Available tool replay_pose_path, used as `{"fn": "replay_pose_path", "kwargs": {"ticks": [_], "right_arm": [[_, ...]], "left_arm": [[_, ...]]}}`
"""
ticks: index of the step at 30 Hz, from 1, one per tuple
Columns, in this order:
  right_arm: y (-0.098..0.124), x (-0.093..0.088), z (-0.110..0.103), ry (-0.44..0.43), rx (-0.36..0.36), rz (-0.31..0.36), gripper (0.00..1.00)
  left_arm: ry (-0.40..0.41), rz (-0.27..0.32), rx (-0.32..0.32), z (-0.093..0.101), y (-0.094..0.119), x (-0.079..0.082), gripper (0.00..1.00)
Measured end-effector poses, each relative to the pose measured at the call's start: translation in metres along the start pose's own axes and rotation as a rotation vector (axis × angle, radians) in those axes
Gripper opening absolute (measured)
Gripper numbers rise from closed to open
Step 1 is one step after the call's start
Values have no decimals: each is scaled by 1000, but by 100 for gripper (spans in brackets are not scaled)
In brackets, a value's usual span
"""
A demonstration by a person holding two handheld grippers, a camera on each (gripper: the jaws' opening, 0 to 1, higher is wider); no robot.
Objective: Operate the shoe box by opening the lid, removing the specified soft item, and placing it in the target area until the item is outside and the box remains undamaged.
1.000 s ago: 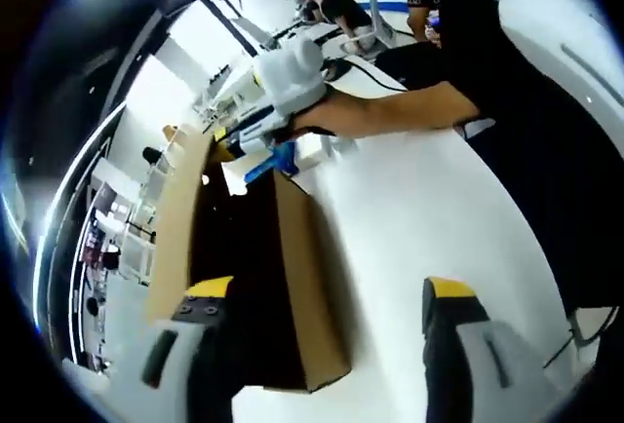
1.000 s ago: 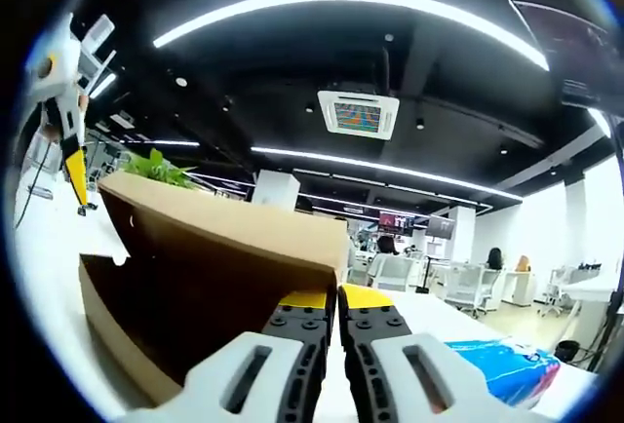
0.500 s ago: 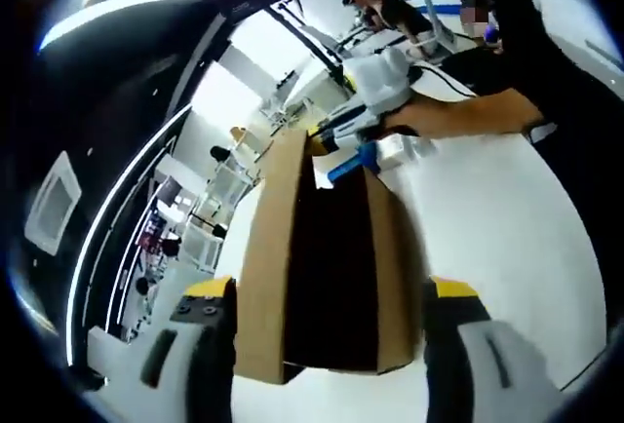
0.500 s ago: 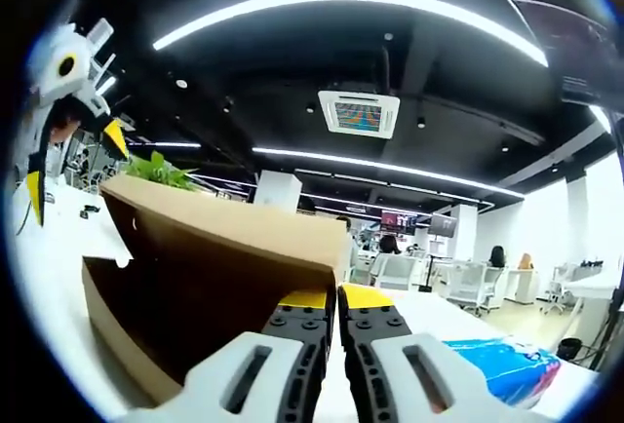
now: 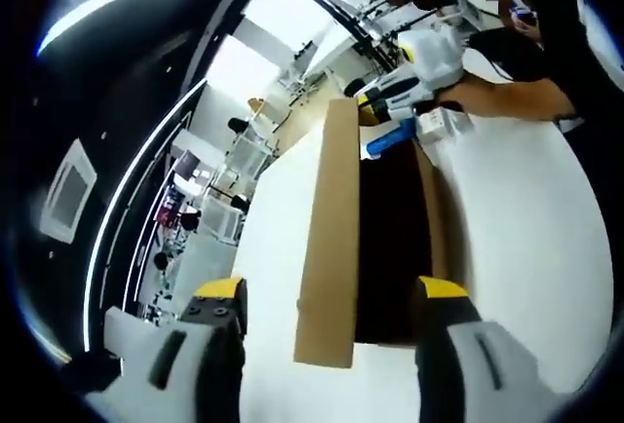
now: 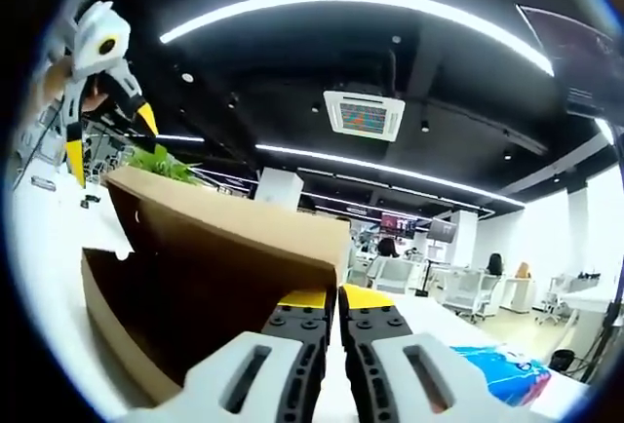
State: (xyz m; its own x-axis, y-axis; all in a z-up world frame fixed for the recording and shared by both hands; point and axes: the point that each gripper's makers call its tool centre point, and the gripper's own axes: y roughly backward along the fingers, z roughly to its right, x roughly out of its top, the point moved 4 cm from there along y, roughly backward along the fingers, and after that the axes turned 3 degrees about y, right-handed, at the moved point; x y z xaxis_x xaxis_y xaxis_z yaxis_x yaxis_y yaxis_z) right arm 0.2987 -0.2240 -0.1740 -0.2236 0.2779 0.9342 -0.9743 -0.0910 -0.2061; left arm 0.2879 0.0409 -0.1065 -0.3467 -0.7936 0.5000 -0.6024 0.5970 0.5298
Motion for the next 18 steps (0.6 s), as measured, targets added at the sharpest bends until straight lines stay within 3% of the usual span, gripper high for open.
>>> {"fn": "replay_pose_path", "kwargs": {"ticks": [4,10,18], "right_arm": [[1,2,0,21,-3,4,1],[2,3,1,29,-6,4,2],[3,4,-1,37,-6,3,2]], "left_arm": [[31,-32,-21,-6,-8,-1,65],[52,-71,1,-21,-12,-9,62],[28,-84,-43,-15,-20,-4,53]]}}
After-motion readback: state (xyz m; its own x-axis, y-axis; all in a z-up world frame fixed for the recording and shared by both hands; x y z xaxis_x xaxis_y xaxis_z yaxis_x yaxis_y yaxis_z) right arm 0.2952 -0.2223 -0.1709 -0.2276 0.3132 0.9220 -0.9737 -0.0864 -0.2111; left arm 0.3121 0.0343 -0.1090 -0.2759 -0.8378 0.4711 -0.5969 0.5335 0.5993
